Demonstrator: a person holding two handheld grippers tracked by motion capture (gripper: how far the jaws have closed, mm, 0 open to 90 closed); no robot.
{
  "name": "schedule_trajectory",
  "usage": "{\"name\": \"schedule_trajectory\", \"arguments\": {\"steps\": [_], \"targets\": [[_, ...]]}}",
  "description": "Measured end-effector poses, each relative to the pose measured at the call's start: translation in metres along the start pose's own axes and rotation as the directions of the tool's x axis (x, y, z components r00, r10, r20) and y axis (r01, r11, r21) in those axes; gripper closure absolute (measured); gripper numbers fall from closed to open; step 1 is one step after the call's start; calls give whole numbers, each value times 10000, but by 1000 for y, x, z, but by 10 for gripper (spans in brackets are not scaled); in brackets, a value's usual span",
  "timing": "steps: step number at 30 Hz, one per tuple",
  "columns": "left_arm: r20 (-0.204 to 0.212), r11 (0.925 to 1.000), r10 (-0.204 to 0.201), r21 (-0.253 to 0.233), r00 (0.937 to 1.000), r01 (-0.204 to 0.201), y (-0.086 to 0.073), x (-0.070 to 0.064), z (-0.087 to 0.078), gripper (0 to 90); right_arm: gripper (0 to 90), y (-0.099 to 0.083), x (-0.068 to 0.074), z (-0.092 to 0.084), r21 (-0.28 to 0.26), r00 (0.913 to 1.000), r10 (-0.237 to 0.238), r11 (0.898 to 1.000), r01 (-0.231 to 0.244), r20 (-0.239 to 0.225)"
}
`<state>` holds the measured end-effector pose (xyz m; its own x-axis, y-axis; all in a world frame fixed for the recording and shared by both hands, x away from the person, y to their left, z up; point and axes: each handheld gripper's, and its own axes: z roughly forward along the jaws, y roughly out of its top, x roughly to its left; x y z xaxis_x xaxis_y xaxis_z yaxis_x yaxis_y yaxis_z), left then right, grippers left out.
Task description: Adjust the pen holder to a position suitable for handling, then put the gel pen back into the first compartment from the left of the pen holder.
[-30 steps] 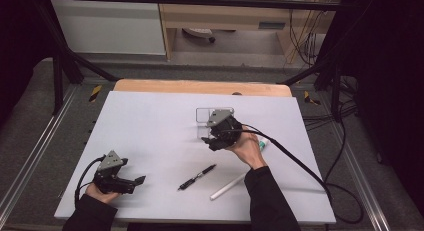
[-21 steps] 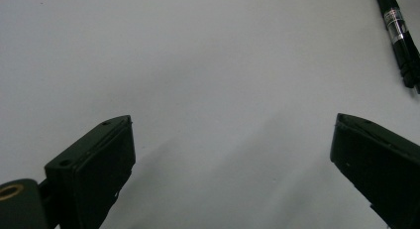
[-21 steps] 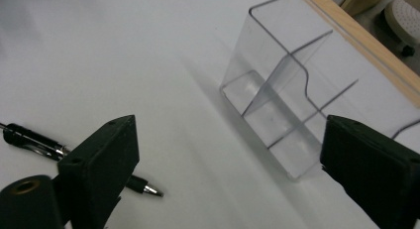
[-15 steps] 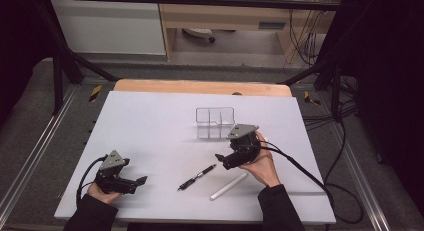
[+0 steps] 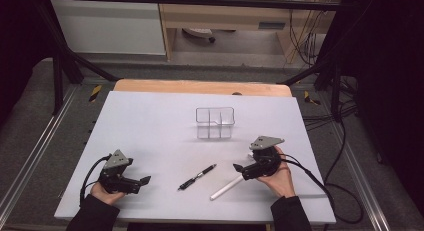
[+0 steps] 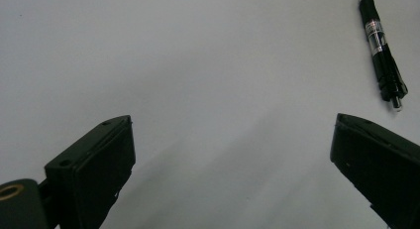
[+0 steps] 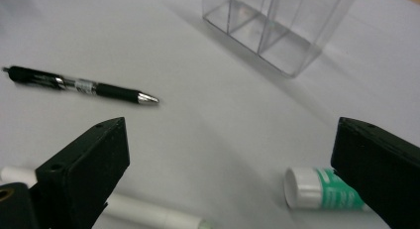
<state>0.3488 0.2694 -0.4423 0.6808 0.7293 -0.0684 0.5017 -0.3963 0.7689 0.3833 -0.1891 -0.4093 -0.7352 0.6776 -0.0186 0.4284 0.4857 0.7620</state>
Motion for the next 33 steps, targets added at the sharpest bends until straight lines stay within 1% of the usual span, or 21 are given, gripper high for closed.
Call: {"name": "schedule_trajectory", "arguments": {"steps": [1, 3, 5, 7, 9, 10, 16, 18, 19, 23, 26, 30, 33], "targets": [[10, 10000, 8, 17, 10000, -8, 1, 0, 1, 33, 12, -4, -2, -1, -1, 9999, 162, 9999, -162, -35], [10, 10000, 3, 41, 10000, -3, 2, -1, 2, 33, 6, -11, -6, -4, 37, 9996, 298, 9995, -298, -10], [19, 9999, -33, 104, 10000, 33, 3, -1, 4, 33, 4, -18, -11, -8, -35, 9988, 481, 9988, -481, -27], [12, 9999, 0, 147, 10000, 0, 4, -3, 5, 33, 5, -25, -14, -12, -124, 9979, 635, 9979, -633, 131], [15, 9999, 27, 151, 10000, -27, 6, -4, 6, 33, 4, -32, -19, -16, -163, 9965, 834, 9964, -833, 35], [12, 9999, 34, 139, 10000, -34, 7, -5, 6, 33, 4, -35, -20, -18, -153, 9956, 936, 9955, -935, 87], [24, 9995, 178, 254, 9998, -179, 15, -11, 9, 33, 4, -52, -26, -22, -27, 9923, 1215, 9926, -1214, 255], [32, 9992, 237, 317, 9997, -238, 18, -14, 10, 33, 3, -55, -28, -23, -57, 9922, 1222, 9925, -1221, 251], [27, 9991, 269, 331, 9996, -270, 19, -16, 11, 33, 3, -56, -28, -24, -34, 9911, 1312, 9914, -1311, 229], [127, 9982, 451, 387, 9989, -456, 27, -23, 14, 33, 3, -58, -27, -24, -44, 9930, 1175, 9931, -1174, 138], [185, 9972, 587, 450, 9981, -595, 34, -28, 17, 33, 1, -59, -27, -23, 62, 9949, 987, 9951, -988, 201], [288, 9965, 658, 493, 9974, -671, 42, -34, 20, 33, 3, -61, -28, -24, -31, 9936, 1126, 9936, -1125, 115], [337, 9951, 783, 576, 9964, -802, 48, -40, 24, 33, 3, -63, -29, -26, -30, 9928, 1181, 9930, -1180, 211]]}}
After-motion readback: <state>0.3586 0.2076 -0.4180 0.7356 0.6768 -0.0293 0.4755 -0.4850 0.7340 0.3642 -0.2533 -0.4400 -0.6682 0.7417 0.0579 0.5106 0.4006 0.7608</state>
